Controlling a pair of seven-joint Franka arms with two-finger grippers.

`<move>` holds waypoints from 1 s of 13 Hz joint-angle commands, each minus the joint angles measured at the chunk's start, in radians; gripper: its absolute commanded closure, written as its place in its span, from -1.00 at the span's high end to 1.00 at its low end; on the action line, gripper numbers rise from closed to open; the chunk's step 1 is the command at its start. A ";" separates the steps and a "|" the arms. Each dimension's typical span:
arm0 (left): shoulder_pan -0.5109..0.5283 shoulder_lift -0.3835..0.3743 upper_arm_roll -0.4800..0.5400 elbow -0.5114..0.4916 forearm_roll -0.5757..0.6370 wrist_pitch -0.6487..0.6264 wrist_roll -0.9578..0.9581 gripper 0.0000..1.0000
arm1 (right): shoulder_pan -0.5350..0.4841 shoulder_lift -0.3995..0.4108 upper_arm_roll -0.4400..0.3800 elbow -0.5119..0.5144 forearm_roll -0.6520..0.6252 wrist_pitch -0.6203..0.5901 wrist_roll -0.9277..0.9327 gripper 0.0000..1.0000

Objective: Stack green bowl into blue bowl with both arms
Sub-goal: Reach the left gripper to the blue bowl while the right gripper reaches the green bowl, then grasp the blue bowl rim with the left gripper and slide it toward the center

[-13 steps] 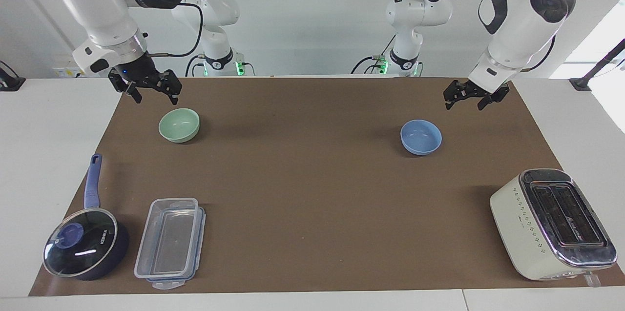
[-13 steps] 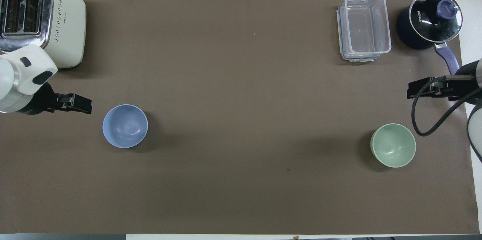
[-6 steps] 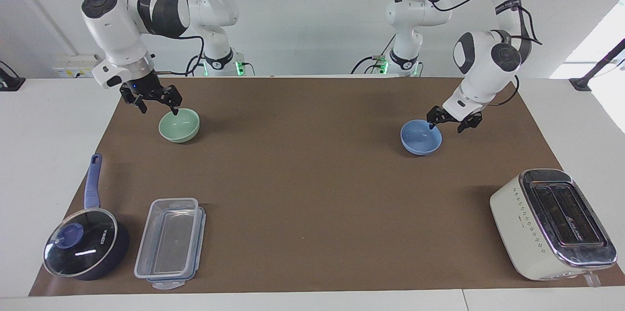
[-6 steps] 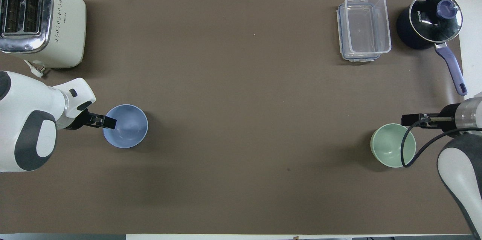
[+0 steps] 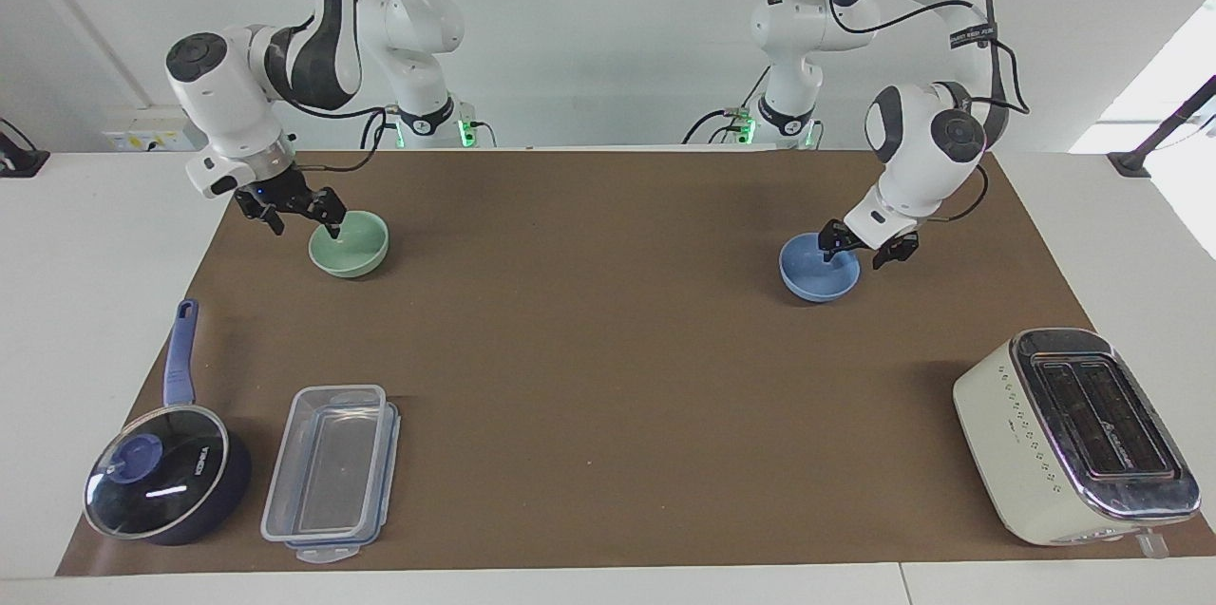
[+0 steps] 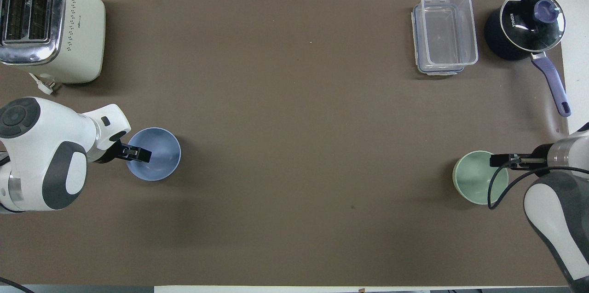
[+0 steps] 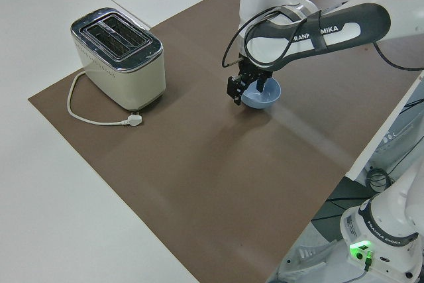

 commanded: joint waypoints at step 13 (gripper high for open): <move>-0.275 0.186 -0.001 0.480 -0.104 -0.329 -0.417 -1.00 | -0.088 0.057 0.008 -0.105 0.011 0.124 -0.132 -1.00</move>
